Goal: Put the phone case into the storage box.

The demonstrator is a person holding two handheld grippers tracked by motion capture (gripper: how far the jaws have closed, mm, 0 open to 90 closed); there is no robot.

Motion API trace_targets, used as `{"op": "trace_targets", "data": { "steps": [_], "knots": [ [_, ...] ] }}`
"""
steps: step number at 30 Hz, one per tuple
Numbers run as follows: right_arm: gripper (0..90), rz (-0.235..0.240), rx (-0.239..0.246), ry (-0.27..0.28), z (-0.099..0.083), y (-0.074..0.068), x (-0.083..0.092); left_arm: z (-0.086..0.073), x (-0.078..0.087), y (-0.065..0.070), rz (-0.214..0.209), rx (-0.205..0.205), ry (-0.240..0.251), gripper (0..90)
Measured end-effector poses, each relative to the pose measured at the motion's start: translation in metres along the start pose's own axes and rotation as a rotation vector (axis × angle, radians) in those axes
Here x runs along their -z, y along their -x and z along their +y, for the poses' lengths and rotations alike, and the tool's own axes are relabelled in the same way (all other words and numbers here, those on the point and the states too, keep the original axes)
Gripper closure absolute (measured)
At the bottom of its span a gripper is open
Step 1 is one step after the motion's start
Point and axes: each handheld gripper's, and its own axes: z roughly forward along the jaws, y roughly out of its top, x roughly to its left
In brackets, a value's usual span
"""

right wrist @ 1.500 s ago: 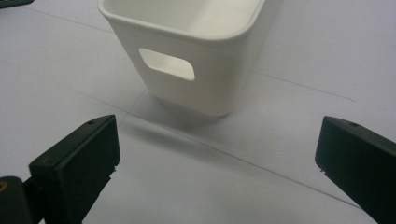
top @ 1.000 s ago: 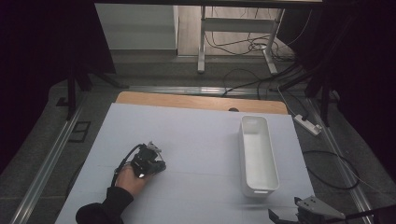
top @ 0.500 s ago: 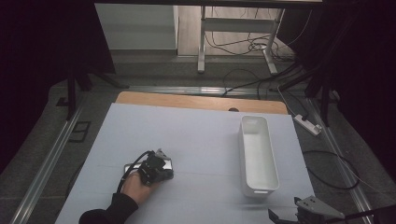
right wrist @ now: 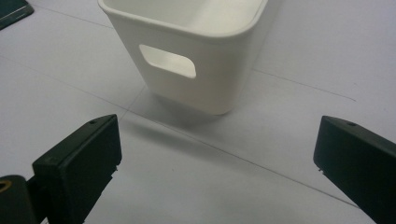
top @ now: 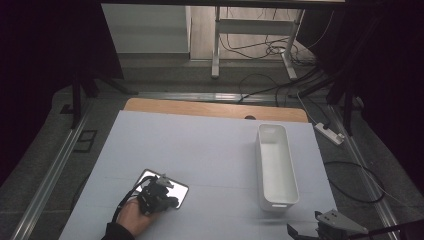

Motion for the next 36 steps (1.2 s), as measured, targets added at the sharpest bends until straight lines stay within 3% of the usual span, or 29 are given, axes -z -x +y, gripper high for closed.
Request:
{"op": "trace_targets", "data": {
  "steps": [7,19,25,28,36],
  "knots": [
    [1.0,-0.001,0.001,-0.003,0.000,0.000,-0.001,-0.022,0.013,-0.006,0.022,0.026,-0.008,89.2],
    [1.0,-0.003,0.004,-0.008,0.000,0.000,-0.001,-0.041,0.028,-0.017,0.068,0.040,-0.047,89.3],
    [1.1,-0.004,0.004,-0.012,0.001,0.000,-0.001,-0.055,0.039,-0.034,0.090,0.103,-0.047,89.3],
    [1.1,-0.003,0.004,-0.012,0.001,0.000,-0.002,-0.060,0.043,-0.042,0.124,0.130,-0.045,89.2],
    [1.1,-0.002,0.007,-0.017,0.001,0.000,-0.002,-0.064,0.049,-0.061,0.176,0.168,-0.031,89.2]
  ]
}}
